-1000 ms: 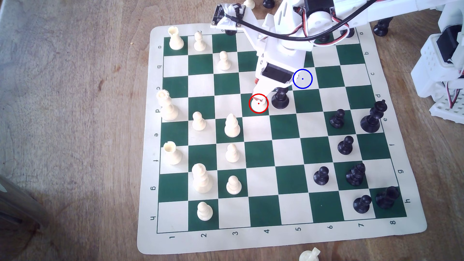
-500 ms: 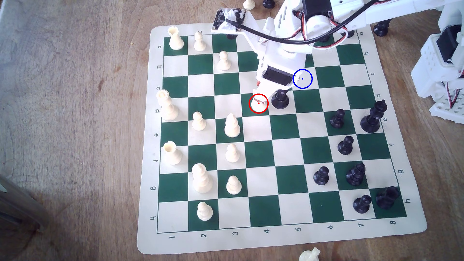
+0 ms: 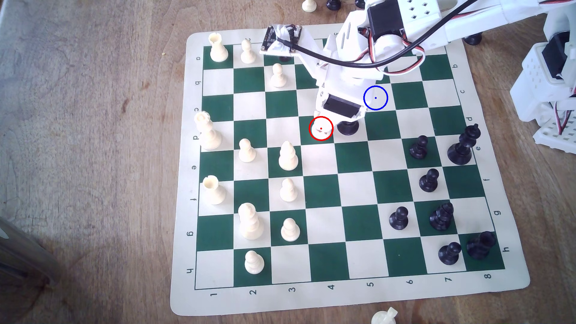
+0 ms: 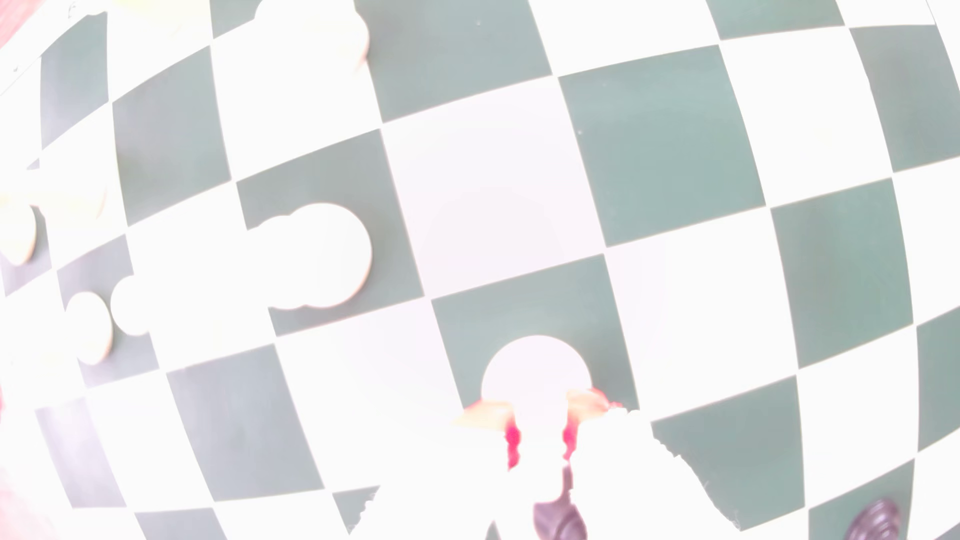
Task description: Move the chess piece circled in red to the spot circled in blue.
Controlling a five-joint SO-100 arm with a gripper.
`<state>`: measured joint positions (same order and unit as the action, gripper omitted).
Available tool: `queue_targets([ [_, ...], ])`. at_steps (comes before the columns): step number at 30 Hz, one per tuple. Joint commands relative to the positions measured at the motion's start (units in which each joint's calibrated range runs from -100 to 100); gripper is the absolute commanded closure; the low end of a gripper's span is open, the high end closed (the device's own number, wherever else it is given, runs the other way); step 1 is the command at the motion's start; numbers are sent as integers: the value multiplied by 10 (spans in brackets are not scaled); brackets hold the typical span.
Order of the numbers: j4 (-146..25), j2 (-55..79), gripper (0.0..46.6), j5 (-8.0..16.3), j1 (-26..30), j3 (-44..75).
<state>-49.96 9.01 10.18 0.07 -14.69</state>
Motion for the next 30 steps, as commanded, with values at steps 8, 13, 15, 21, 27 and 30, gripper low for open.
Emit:
queue_targets([
  [8,-15,-47,464,-4,-3,28],
  [13,-83,-89,464,1,-2,118],
  [15,-106,-109,464,4,-7,162],
  [21,-150,-164,464,-5,-38,183],
  [27,-166,-234,464,-32,-130,129],
  [30,-168,-276,464,-40,-155,73],
])
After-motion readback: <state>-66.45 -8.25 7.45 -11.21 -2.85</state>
